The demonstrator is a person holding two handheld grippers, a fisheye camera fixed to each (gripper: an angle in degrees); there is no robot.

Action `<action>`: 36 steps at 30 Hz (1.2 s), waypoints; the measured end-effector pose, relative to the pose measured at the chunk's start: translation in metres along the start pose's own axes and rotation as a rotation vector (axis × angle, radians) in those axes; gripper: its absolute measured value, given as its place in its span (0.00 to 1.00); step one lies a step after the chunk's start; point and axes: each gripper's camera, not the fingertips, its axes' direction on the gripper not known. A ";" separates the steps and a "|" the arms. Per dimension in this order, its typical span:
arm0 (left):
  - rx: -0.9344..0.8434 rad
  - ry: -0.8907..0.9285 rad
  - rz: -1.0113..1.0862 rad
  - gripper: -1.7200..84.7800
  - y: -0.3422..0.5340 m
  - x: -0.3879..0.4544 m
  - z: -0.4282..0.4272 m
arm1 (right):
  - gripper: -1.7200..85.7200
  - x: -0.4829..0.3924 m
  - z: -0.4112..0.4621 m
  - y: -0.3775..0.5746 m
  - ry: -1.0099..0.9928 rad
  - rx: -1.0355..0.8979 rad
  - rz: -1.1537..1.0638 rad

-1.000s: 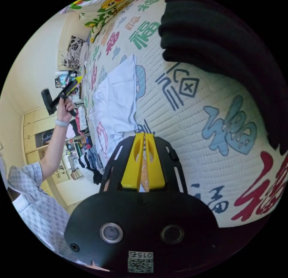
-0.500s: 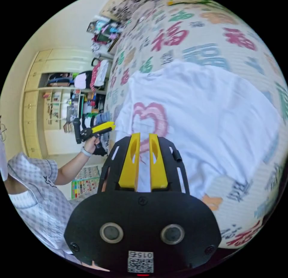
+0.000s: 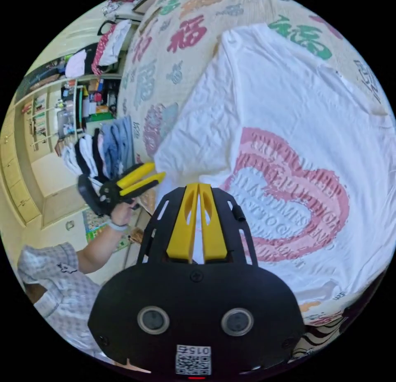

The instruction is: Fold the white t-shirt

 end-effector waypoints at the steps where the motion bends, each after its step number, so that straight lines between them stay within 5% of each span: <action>1: 0.017 0.040 -0.011 0.10 0.002 -0.015 -0.009 | 0.02 -0.005 -0.008 -0.004 -0.043 0.049 -0.002; 6: 0.130 0.291 -0.160 0.04 0.015 -0.099 -0.057 | 0.01 -0.057 -0.024 -0.061 -0.101 0.169 -0.133; 11: 0.261 0.485 -0.403 0.02 0.051 -0.208 -0.103 | 0.01 -0.139 0.033 -0.156 -0.003 0.063 -0.341; 17: 0.230 0.475 -0.477 0.03 0.089 -0.264 -0.130 | 0.02 -0.160 0.131 -0.200 0.096 -0.117 -0.314; 21: 0.279 0.514 -0.532 0.13 0.118 -0.287 -0.146 | 0.02 -0.165 0.158 -0.198 0.228 -0.165 -0.313; 25: 0.362 0.561 -0.591 0.17 0.143 -0.313 -0.167 | 0.03 -0.145 0.126 -0.188 0.064 -0.019 -0.253; 27: 0.355 0.583 -0.562 0.17 0.142 -0.319 -0.171 | 0.03 -0.132 0.110 -0.181 -0.026 0.011 -0.214; 29: 0.282 0.570 -0.535 0.05 0.134 -0.325 -0.171 | 0.03 -0.120 0.088 -0.160 -0.108 0.051 -0.208; 36: 0.209 0.459 -0.601 0.01 0.165 -0.356 -0.199 | 0.04 -0.049 0.033 -0.007 -0.108 0.089 -0.234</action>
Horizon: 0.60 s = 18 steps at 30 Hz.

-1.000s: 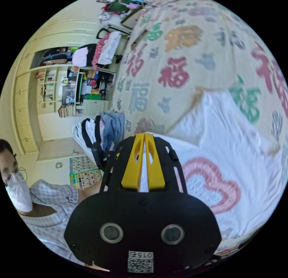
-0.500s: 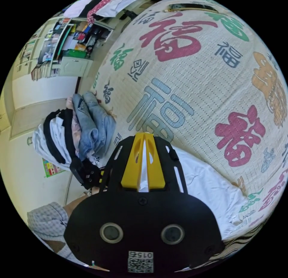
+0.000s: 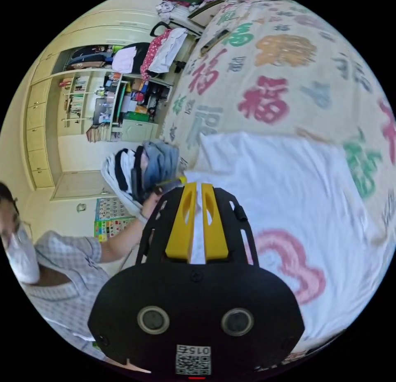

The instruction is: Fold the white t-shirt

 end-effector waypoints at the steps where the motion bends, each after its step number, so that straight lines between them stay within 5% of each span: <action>1: -0.008 -0.082 -0.019 0.02 0.008 -0.006 -0.008 | 0.04 0.012 -0.015 0.044 0.051 0.021 0.040; 6: -0.145 -0.133 0.051 0.08 0.063 -0.019 -0.039 | 0.07 0.071 -0.055 0.244 0.184 0.060 0.429; 11: -0.475 -0.159 0.071 0.14 0.173 -0.014 -0.024 | 0.14 0.098 -0.049 0.434 0.217 0.006 0.809; 18: -0.623 -0.281 0.111 0.13 0.235 0.007 0.025 | 0.13 0.113 -0.023 0.515 0.169 -0.134 0.943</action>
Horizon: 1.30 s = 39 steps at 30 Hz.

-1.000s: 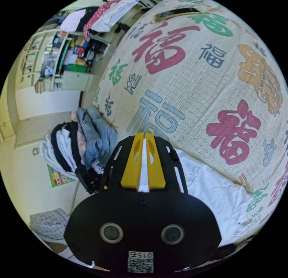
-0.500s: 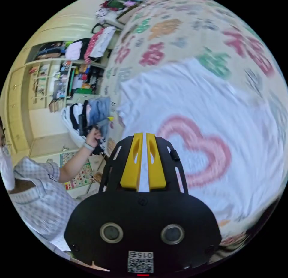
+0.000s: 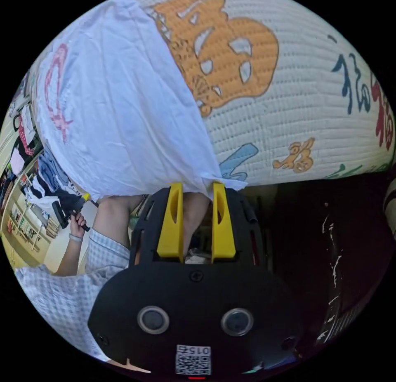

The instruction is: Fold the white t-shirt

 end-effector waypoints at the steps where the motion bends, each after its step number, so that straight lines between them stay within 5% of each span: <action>1: -0.002 -0.047 0.009 0.10 -0.001 0.006 0.005 | 0.12 0.002 0.001 0.002 0.004 -0.031 0.020; 5: -0.061 -0.196 0.025 0.02 -0.001 0.018 0.020 | 0.03 0.003 -0.018 0.020 -0.014 -0.059 -0.016; 12: 0.003 -0.262 -0.063 0.01 0.012 0.005 0.022 | 0.01 0.023 -0.054 0.078 -0.090 -0.025 -0.037; 16: -0.074 -0.459 -0.122 0.01 0.006 0.003 0.053 | 0.03 0.029 -0.060 0.094 -0.122 0.001 0.022; 25: 0.031 -0.185 0.006 0.14 -0.010 0.042 0.086 | 0.10 0.022 -0.105 0.147 -0.083 0.075 0.019; 39: -0.008 -0.216 -0.040 0.03 -0.048 0.069 0.161 | 0.02 -0.020 -0.142 0.181 -0.087 -0.005 0.015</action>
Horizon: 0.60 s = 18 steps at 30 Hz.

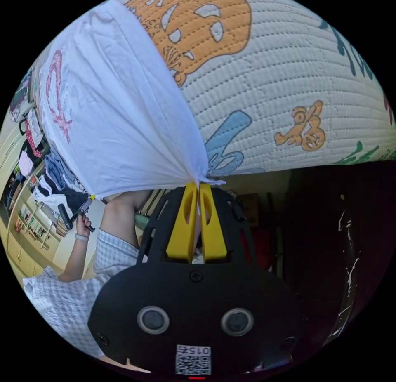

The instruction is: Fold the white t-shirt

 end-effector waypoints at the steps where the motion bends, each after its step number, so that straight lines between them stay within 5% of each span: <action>1: -0.002 -0.002 0.001 0.03 -0.004 0.005 0.006 | 0.02 -0.004 -0.002 0.003 -0.003 -0.001 0.007; 11: -0.028 -0.040 -0.007 0.05 -0.059 0.058 0.075 | 0.07 -0.051 -0.011 0.016 0.065 -0.045 0.037; 18: -0.259 -0.191 -0.036 0.05 -0.064 0.064 0.105 | 0.07 -0.062 -0.032 0.064 -0.046 0.047 0.076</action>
